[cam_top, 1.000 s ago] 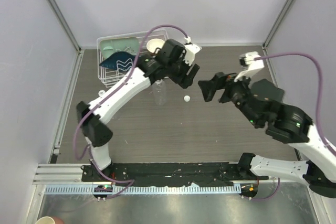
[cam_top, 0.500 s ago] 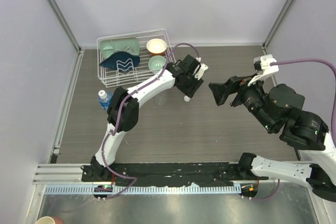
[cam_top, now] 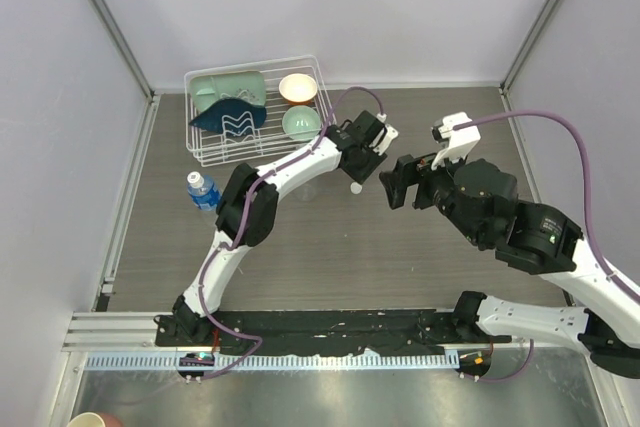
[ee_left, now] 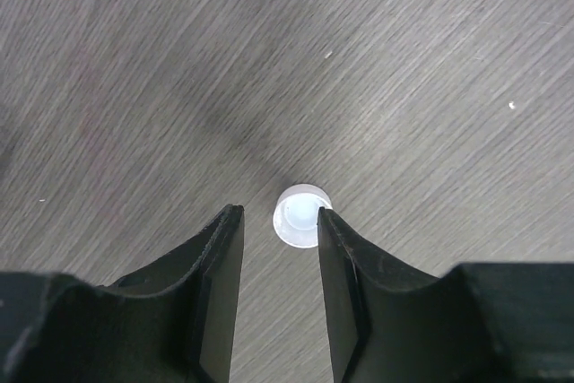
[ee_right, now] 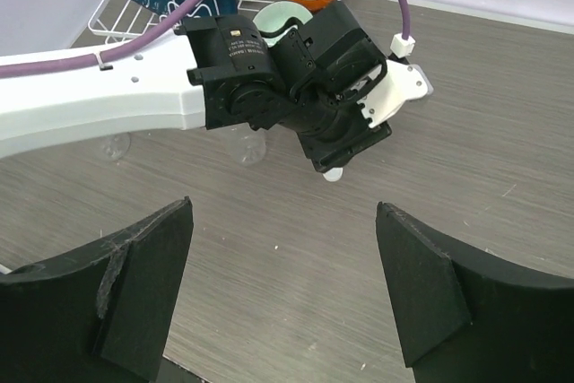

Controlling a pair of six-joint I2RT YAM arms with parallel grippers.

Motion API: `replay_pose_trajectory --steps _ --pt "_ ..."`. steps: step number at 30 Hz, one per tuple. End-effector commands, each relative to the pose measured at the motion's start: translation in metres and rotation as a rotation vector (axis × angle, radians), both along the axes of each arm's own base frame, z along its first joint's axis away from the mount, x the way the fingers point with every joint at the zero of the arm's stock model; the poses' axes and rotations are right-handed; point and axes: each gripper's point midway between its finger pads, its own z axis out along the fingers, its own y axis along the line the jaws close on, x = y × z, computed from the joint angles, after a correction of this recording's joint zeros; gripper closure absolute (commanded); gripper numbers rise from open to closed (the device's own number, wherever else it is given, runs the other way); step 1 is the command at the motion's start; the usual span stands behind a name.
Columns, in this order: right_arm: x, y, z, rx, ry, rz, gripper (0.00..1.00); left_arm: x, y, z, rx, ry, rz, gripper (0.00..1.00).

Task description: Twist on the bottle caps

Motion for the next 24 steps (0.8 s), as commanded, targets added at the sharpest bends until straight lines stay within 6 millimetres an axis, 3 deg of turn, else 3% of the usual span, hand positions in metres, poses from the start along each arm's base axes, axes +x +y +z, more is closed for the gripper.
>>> replay_pose_trajectory --steps 1,24 --pt "-0.002 -0.011 0.016 0.05 -0.055 -0.019 0.12 0.014 -0.001 0.011 -0.008 -0.086 -0.007 0.58" --pt "-0.004 -0.026 0.03 0.116 -0.086 -0.064 0.13 0.009 0.004 -0.029 0.04 -0.047 -0.015 0.61"
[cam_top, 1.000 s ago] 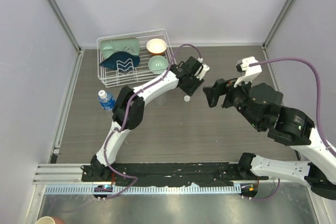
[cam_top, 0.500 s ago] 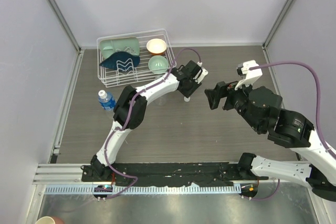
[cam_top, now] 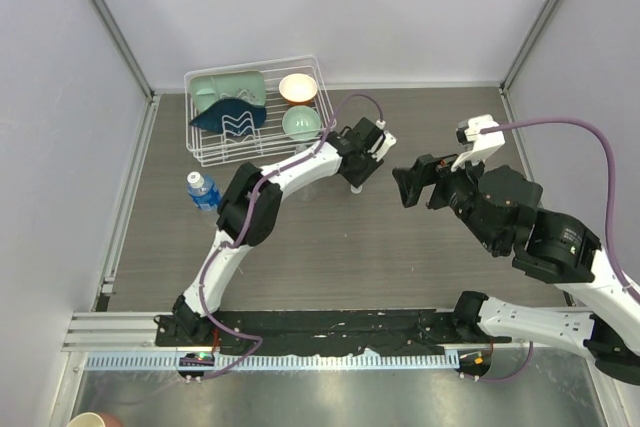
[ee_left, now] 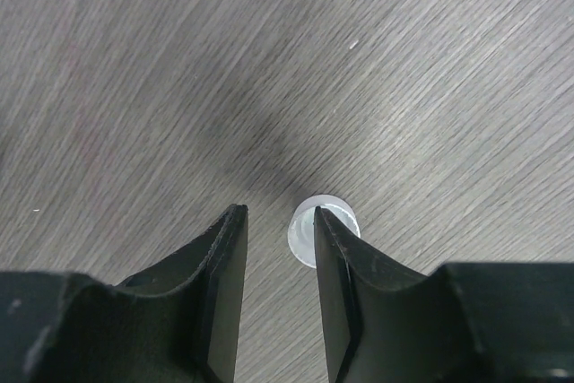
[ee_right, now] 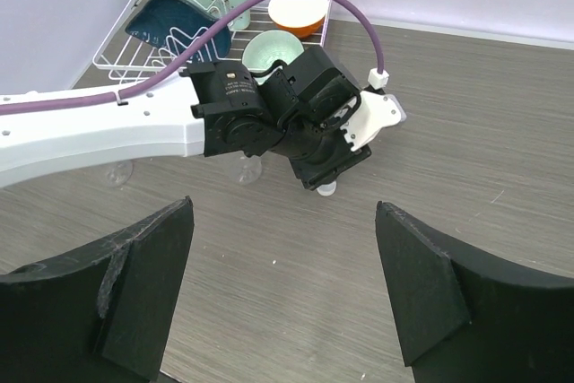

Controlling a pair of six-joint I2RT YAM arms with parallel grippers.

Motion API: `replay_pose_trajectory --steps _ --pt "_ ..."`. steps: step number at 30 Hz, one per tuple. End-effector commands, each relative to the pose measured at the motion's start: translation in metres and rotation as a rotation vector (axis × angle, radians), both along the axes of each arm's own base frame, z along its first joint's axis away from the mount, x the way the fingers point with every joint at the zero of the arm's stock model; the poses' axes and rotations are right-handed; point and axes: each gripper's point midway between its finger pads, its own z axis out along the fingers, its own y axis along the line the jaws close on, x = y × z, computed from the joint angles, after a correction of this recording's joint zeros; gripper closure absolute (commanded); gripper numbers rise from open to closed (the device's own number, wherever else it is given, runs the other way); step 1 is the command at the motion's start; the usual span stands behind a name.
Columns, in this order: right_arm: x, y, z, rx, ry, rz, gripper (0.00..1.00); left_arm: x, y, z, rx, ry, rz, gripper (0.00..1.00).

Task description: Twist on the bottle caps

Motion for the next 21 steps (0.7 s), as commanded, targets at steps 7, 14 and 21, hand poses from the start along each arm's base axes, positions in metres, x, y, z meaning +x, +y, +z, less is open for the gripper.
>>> replay_pose_trajectory --steps 7,14,21 --pt "-0.001 -0.007 0.022 0.076 -0.045 -0.016 0.15 0.001 -0.003 -0.019 -0.004 0.01 -0.004 0.64" --pt "-0.001 -0.007 0.024 0.07 -0.043 -0.022 0.16 -0.019 -0.008 -0.023 -0.053 0.095 -0.041 0.77" --pt "0.003 -0.017 0.034 0.078 -0.057 -0.078 0.18 -0.051 -0.006 -0.011 -0.113 0.188 -0.072 0.85"
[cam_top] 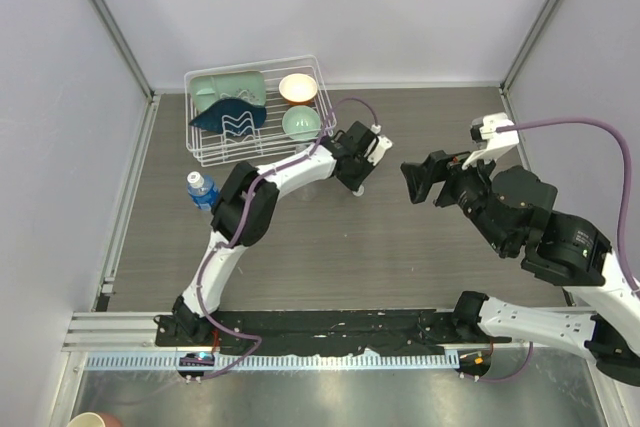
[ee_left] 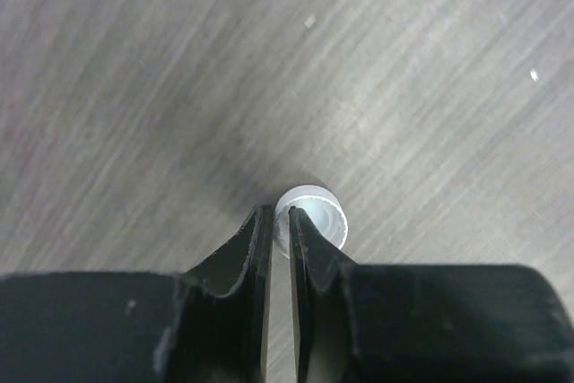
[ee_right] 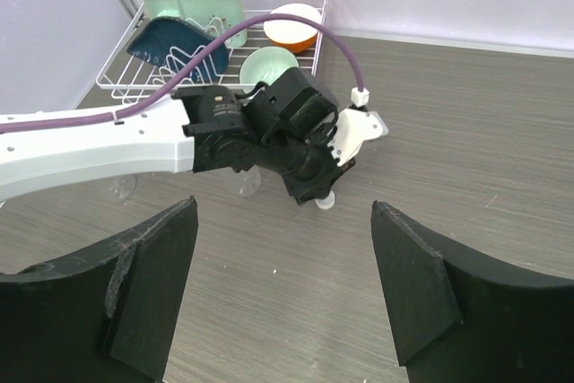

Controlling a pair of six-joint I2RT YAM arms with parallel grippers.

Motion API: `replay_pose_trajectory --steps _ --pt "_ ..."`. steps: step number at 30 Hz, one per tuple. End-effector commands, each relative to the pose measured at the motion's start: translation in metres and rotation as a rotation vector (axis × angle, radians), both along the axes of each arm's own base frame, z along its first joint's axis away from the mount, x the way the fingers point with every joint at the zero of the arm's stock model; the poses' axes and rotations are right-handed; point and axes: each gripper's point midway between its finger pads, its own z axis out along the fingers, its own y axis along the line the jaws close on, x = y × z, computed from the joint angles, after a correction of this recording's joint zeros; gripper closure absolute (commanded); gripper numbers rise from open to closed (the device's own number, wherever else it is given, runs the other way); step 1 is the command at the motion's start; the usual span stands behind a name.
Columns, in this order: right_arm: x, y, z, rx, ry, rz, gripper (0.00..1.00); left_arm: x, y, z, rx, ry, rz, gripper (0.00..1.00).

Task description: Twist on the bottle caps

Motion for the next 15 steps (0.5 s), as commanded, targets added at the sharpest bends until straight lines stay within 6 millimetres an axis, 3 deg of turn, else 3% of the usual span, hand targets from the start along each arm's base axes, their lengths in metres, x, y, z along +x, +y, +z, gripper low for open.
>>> replay_pose_trajectory --steps 1,4,8,11,12,15 --pt "0.004 -0.01 0.026 0.06 -0.041 -0.064 0.17 -0.043 0.003 -0.001 -0.03 0.139 -0.054 0.9" --pt "0.006 -0.013 0.03 0.069 -0.043 -0.084 0.17 -0.061 0.005 0.004 -0.04 0.211 -0.088 1.0" --pt "0.009 -0.016 0.038 0.079 -0.053 -0.113 0.17 -0.078 0.005 0.034 -0.083 0.246 -0.148 1.0" --pt "0.01 -0.024 0.051 0.099 -0.073 -0.149 0.17 -0.082 0.003 0.086 -0.142 0.207 -0.182 1.0" --pt "0.01 -0.025 0.058 0.112 -0.081 -0.156 0.17 -0.087 0.004 0.117 -0.185 0.178 -0.201 1.0" --pt "0.01 -0.032 0.071 0.16 -0.09 -0.19 0.2 -0.091 0.0 0.184 -0.275 0.049 -0.22 1.0"
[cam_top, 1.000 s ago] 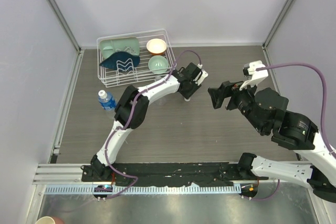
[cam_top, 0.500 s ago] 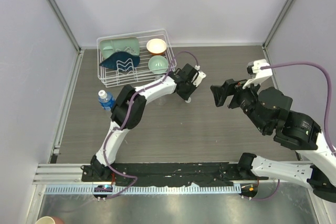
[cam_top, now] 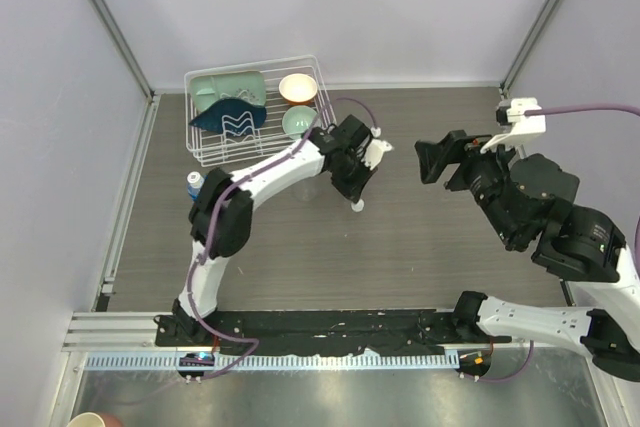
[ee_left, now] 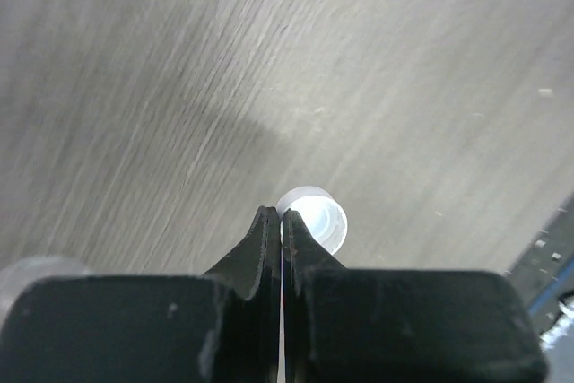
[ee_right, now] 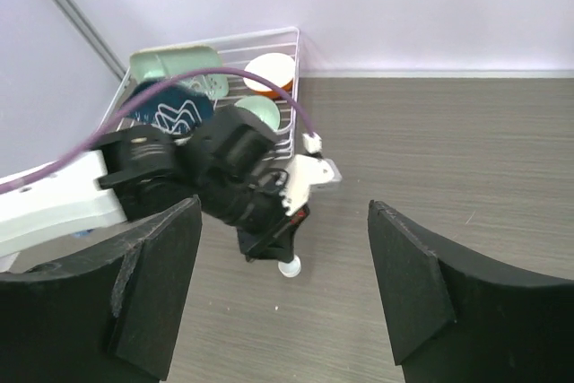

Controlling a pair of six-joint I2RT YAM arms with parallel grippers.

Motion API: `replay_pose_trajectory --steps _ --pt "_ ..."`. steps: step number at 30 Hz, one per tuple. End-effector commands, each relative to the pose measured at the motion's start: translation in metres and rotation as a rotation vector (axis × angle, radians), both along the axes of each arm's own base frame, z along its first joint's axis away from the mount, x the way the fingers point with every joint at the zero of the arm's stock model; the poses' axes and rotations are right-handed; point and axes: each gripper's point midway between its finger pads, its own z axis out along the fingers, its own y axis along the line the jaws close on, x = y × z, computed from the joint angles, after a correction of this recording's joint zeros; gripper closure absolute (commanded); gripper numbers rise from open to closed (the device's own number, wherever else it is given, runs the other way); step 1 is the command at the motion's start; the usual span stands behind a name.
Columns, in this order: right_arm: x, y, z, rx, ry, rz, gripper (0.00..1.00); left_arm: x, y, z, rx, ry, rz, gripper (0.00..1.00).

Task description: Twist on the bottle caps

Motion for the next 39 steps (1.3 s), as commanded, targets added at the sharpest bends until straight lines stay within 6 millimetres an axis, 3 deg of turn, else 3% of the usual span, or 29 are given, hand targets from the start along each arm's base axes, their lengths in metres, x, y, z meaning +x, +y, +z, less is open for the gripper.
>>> replay_pose_trajectory --steps 1,3,4,5,7,8,9,10,11,12,13,14,17,19,20,21,28,32,37,39 --pt "0.003 -0.019 0.035 0.12 -0.05 -0.101 0.22 -0.016 -0.008 0.183 -0.3 -0.268 -0.054 1.0" --pt "0.002 -0.025 0.042 0.181 -0.048 -0.131 0.27 -0.021 -0.001 0.231 -0.383 -0.405 -0.067 1.0" --pt "0.002 -0.027 0.043 0.203 -0.046 -0.143 0.28 -0.034 0.013 0.278 -0.466 -0.501 -0.075 1.0" --pt "0.002 -0.028 0.044 0.248 -0.04 -0.161 0.3 -0.037 0.019 0.295 -0.492 -0.55 -0.087 1.0" --pt "0.004 -0.025 0.041 0.279 -0.024 -0.173 0.33 -0.051 0.049 0.347 -0.526 -0.662 -0.073 1.0" --pt "0.005 -0.02 0.038 0.295 -0.009 -0.17 0.33 -0.057 0.059 0.359 -0.546 -0.719 -0.078 1.0" --pt "0.008 -0.012 0.034 0.303 0.009 -0.161 0.33 -0.06 0.064 0.357 -0.557 -0.821 -0.148 1.0" --pt "0.013 0.003 0.027 0.286 0.034 -0.146 0.33 -0.083 0.09 0.391 -0.636 -0.959 -0.162 1.0" --pt "0.015 0.018 0.026 0.287 0.055 -0.107 0.33 -0.091 0.102 0.403 -0.681 -1.05 -0.164 1.0" --pt "0.017 0.031 0.024 0.31 0.079 -0.083 0.32 -0.089 0.099 0.391 -0.688 -1.153 -0.216 1.0" --pt "0.025 0.053 0.014 0.286 0.111 -0.061 0.29 -0.096 0.105 0.393 -0.701 -1.21 -0.236 1.0" --pt "0.023 0.074 0.018 0.319 0.13 0.021 0.21 -0.106 0.117 0.396 -0.728 -1.273 -0.237 1.0" --pt "0.024 0.121 0.023 0.458 0.151 0.174 0.0 -0.112 0.136 0.399 -0.773 -1.338 -0.158 1.0" --pt "0.015 0.146 0.028 0.584 0.185 0.324 0.0 -0.111 0.145 0.395 -0.784 -1.361 -0.103 1.0" --pt "0.015 0.154 0.013 0.613 0.21 0.357 0.0 -0.111 0.146 0.39 -0.785 -1.376 -0.101 1.0" --pt "0.011 0.164 0.028 0.695 0.185 0.433 0.0 -0.114 0.15 0.389 -0.78 -1.394 -0.101 1.0" --pt "0.021 0.191 0.011 1.035 0.262 0.635 0.0 -0.095 0.156 0.384 -0.731 -1.414 -0.004 1.0" --pt "0.025 0.193 -0.004 1.241 0.33 0.696 0.05 -0.089 0.152 0.384 -0.733 -1.435 0.002 1.0" --pt "0.025 0.203 -0.011 1.28 0.382 0.739 0.14 -0.08 0.144 0.373 -0.703 -1.467 -0.02 1.0" --pt "0.021 0.201 -0.004 1.316 0.377 0.775 0.14 -0.076 0.141 0.362 -0.677 -1.473 -0.032 1.0"
